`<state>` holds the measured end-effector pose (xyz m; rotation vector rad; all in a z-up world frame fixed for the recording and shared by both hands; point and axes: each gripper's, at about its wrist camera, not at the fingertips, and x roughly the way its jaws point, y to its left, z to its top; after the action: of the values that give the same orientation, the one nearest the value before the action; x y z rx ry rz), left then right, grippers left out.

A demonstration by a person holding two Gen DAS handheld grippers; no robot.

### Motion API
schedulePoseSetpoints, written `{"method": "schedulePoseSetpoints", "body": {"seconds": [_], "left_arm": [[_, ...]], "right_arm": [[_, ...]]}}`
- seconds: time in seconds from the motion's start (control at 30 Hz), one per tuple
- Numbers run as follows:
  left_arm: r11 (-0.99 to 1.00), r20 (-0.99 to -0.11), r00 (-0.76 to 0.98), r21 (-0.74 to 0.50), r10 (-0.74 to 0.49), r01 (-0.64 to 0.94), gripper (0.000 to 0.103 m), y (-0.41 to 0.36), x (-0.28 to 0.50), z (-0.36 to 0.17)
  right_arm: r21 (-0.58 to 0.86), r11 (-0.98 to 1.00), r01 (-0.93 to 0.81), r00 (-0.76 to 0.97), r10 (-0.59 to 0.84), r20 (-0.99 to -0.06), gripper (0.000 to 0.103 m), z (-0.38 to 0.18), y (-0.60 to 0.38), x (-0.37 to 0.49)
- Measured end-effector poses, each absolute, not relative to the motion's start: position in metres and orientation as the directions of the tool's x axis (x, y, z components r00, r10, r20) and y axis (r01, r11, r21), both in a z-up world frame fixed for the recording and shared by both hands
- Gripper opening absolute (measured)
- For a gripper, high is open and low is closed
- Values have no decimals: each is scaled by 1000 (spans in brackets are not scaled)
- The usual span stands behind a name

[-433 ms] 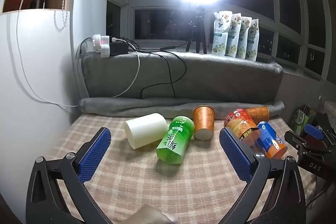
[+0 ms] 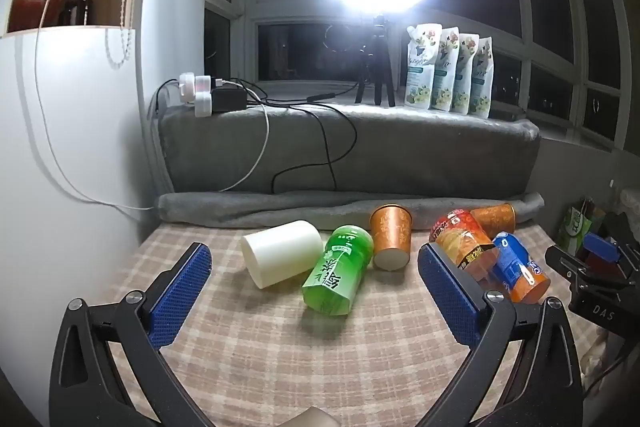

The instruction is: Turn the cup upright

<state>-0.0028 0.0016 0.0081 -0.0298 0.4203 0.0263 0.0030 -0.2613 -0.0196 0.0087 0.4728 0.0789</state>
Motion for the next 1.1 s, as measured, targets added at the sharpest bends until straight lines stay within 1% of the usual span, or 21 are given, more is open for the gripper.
{"method": "schedulePoseSetpoints", "body": {"seconds": [1.1], "left_arm": [[999, -398, 917, -24, 13, -24, 102, 1, -6, 8]], "right_arm": [[27, 997, -73, 889, 77, -452, 92, -19, -262, 2]]}}
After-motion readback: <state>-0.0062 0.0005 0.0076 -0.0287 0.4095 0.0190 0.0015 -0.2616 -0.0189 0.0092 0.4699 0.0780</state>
